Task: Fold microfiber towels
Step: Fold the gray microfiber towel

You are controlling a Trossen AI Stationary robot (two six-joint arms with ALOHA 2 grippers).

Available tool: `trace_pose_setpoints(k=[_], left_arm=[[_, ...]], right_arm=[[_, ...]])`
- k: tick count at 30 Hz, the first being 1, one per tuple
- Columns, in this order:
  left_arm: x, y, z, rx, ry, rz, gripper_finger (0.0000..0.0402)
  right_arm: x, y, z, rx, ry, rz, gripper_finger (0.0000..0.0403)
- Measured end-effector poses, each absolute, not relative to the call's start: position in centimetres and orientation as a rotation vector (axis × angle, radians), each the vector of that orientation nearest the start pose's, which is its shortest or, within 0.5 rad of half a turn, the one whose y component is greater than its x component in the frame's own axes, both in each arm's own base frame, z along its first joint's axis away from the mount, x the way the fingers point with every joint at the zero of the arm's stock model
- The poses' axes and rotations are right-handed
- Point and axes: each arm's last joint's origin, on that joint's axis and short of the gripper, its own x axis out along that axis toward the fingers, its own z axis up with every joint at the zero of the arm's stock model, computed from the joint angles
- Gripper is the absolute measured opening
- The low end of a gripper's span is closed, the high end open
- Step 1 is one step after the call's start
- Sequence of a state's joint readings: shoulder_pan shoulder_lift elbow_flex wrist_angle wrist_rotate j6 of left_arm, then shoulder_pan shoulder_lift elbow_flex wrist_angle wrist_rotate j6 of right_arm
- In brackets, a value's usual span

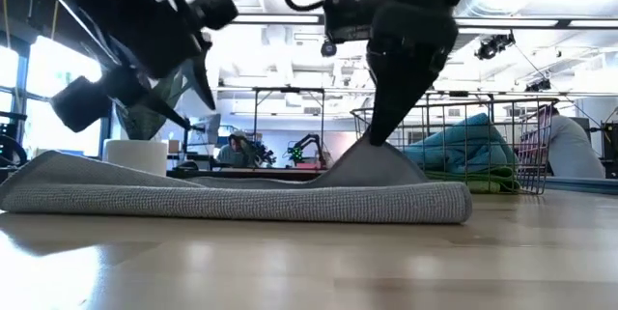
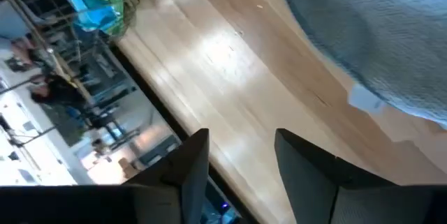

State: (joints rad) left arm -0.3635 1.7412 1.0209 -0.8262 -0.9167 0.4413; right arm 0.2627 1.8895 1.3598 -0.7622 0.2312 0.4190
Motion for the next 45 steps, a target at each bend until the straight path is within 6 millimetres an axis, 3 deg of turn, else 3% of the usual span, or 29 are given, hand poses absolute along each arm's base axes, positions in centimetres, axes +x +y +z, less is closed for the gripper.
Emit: trace_pose_setpoints(k=[3,7,11,15,18,22,30,34,45], left_arm=[[27.8,-9.3,16.5,1.265,1.35,0.148,0.0152],[27.8,-10.7,16.7,1.042,1.338,0.032,0.0144],[28.1,-11.6,17.1,0.828,1.326,-0.012,0.0135],[28.1,-11.7,17.1,0.677,1.331,0.029,0.0131],[28.1,-11.5,17.0,0.623,1.352,0.035,0.0131],[27.8,-11.2,17.0,0.618,1.39,0.041,0.0131],[27.7,-10.7,15.6,0.475,1.416,-0.063,0.0131],[27.3,-10.3,14.7,0.498,1.413,-0.049,0.0131],[26.5,-9.2,14.8,0.797,1.467,0.049,0.0131]], right_arm=[[36.1,10.0,18.8,0.049,1.201,-0.207,0.0135],[35.9,11.4,19.0,0.064,1.165,-0.204,0.0135],[35.2,12.0,19.7,-0.037,1.17,-0.29,0.0135],[34.8,12.3,20.4,-0.066,1.141,-0.406,0.0135],[35.4,13.1,20.1,-0.024,1.081,-0.351,0.0135],[35.4,14.1,17.9,0.028,1.087,-0.25,0.0135],[35.4,16.3,17.3,0.15,0.958,-0.179,0.0135],[34.8,16.5,16.0,0.166,0.954,-0.18,0.0135],[33.3,15.4,13.1,0.195,0.983,-0.199,0.0135]])
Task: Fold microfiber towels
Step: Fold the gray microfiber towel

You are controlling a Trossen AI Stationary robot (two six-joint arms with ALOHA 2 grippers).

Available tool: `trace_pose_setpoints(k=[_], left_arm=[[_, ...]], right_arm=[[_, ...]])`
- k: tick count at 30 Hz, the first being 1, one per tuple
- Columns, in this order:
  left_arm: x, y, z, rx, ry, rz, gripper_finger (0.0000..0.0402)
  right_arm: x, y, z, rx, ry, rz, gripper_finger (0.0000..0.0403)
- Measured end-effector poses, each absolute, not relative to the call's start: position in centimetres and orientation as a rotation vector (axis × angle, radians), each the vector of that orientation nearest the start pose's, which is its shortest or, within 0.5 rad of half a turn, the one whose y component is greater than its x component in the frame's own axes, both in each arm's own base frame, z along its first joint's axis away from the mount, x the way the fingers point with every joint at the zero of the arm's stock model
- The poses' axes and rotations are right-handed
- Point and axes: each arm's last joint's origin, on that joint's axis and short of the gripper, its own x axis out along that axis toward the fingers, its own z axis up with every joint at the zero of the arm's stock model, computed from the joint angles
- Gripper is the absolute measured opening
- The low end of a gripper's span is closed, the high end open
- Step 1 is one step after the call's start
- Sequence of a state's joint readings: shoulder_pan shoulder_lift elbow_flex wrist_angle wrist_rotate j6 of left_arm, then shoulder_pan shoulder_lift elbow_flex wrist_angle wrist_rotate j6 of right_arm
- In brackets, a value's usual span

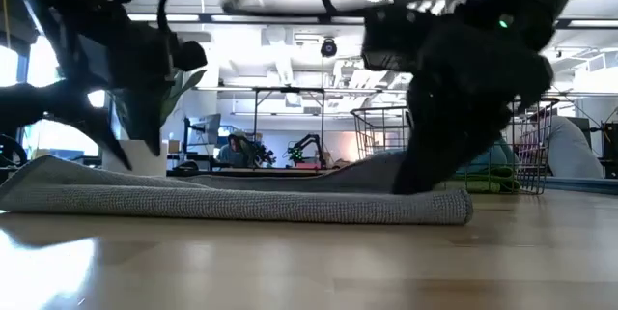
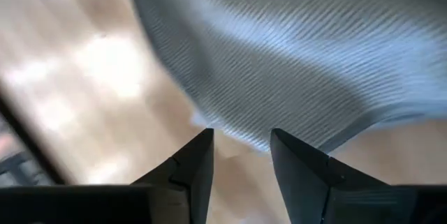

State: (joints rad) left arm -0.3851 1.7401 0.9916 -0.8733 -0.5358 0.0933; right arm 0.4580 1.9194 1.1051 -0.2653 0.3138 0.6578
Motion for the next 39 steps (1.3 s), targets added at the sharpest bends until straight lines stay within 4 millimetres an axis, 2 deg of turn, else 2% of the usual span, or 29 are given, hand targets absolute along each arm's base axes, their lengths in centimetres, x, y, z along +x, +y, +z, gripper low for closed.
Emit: trace_pose_setpoints(k=[6,13,17,30,35,39], left_arm=[[26.8,-7.8,15.1,0.828,1.475,0.153,0.0131],[27.8,-10.2,15.6,0.538,1.429,-0.091,0.0131],[27.4,-10.6,14.9,0.565,1.406,-0.109,0.0131],[25.8,-6.1,12.5,0.712,1.498,0.163,0.0131],[25.1,-4.4,12.8,0.846,1.569,0.303,0.0131],[25.2,-4.7,13.9,0.831,1.596,0.304,0.0131]], right_arm=[[32.5,14.9,12.1,0.194,1.002,-0.231,0.0135],[32.3,14.8,11.9,0.182,1.004,-0.239,0.0135],[32.3,14.8,11.8,0.163,1.006,-0.231,0.0135],[32.3,14.8,11.7,0.159,1.01,-0.22,0.0135],[32.3,14.8,11.7,0.159,1.011,-0.22,0.0135],[32.2,14.7,12.1,0.167,1.012,-0.21,0.0135]])
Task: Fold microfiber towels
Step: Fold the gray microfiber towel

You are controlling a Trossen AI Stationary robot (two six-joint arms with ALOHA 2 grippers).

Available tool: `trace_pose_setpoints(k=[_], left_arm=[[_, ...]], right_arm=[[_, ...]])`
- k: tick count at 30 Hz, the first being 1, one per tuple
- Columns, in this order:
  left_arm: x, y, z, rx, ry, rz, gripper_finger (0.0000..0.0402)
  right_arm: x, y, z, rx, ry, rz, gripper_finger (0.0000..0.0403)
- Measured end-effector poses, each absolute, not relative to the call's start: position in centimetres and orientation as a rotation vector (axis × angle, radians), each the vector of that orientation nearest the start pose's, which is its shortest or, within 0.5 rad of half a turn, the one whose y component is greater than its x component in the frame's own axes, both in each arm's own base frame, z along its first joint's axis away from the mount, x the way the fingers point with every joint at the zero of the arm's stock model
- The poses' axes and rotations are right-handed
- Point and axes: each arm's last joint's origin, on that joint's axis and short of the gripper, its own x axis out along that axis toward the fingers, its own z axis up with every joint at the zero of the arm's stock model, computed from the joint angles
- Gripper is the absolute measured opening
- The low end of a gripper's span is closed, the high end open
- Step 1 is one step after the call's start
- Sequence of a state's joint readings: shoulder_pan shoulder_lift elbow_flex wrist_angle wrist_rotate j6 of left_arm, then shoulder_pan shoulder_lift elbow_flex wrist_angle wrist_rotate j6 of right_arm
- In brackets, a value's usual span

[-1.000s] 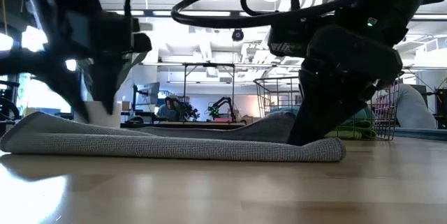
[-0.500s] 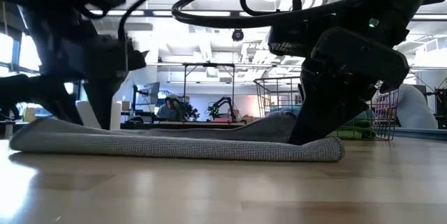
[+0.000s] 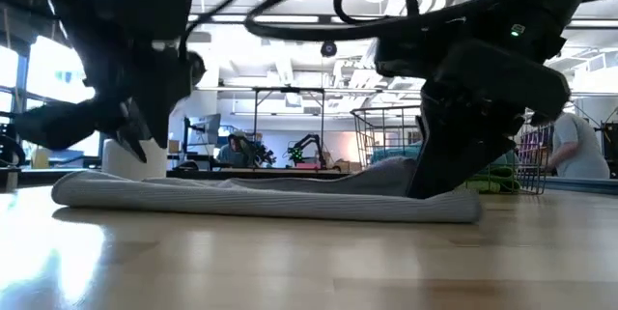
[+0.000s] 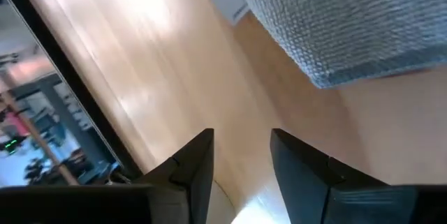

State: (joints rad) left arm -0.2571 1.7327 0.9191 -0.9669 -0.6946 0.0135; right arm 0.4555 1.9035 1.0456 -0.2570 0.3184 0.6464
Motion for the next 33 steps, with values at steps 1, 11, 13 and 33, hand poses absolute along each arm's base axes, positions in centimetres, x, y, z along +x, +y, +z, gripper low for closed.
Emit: trace_pose_setpoints(k=[1,11,13,33], left_arm=[[25.4,-5.1,14.4,0.817,1.588,0.295,0.0131],[28.7,-10.5,17.1,0.592,1.309,0.034,0.0131],[28.7,-11.1,17.1,0.575,1.294,-0.012,0.0131],[29.4,-8.8,14.4,0.522,1.405,-0.065,0.0131]], right_arm=[[32.1,14.7,12.4,0.158,1.014,-0.212,0.0135],[31.4,10.9,13.3,-0.051,1.049,-0.506,0.0135],[30.8,10.0,13.2,-0.072,1.092,-0.603,0.0135],[29.5,18.5,17.9,0.18,1.111,-0.463,0.0126]])
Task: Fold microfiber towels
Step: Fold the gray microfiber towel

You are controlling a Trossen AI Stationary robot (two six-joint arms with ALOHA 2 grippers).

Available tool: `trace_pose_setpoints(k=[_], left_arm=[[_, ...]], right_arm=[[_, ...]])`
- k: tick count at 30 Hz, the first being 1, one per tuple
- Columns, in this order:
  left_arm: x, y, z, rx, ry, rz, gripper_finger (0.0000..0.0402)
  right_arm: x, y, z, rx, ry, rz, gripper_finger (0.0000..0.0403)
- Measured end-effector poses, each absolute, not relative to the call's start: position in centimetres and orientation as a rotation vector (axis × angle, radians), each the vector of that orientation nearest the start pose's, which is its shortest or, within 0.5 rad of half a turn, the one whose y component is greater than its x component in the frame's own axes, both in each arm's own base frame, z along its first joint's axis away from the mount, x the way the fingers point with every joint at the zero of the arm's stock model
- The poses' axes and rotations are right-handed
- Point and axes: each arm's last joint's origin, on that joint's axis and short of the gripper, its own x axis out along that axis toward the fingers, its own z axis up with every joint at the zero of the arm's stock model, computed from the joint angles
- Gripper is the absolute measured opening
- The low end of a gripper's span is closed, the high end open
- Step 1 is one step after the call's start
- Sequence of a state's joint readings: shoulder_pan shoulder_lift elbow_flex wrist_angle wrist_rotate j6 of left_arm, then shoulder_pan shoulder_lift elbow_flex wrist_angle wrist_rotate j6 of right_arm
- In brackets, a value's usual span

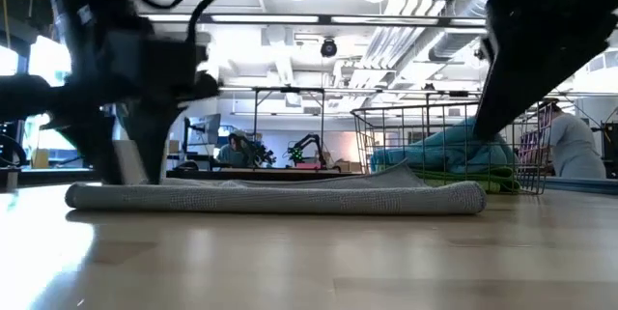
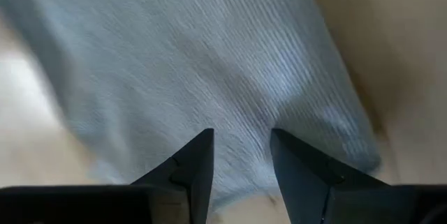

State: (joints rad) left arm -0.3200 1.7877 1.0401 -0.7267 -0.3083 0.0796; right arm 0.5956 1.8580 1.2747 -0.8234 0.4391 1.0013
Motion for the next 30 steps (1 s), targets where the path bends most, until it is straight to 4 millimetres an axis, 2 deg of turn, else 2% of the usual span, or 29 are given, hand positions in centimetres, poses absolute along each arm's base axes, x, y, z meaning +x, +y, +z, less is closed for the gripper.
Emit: trace_pose_setpoints(k=[3,6,12,17,22,27,30], left_arm=[[28.5,-8.4,13.7,0.491,1.445,-0.085,0.0131],[28.3,-8.4,13.4,0.455,1.434,-0.087,0.0131],[28.6,-8.8,13.5,0.422,1.392,-0.103,0.0131],[28.6,-8.8,13.6,0.41,1.39,-0.119,0.0131],[28.6,-8.7,13.6,0.408,1.39,-0.121,0.0131],[28.6,-8.7,13.6,0.41,1.39,-0.122,0.0131],[28.6,-8.7,13.6,0.412,1.387,-0.123,0.0131]], right_arm=[[29.0,19.5,17.9,0.075,1.061,-0.436,0.0126],[29.0,19.7,17.7,-0.013,1.06,-0.381,0.0126],[29.5,18.6,15.2,-0.107,1.074,-0.217,0.0126],[29.6,18.2,14.1,-0.193,1.053,-0.132,0.0126],[28.9,16.9,12.6,-0.25,1.091,-0.14,0.0126],[29.0,16.1,12.3,-0.232,1.103,-0.148,0.0124],[29.1,16.0,12.4,-0.261,1.105,-0.132,0.0104]])
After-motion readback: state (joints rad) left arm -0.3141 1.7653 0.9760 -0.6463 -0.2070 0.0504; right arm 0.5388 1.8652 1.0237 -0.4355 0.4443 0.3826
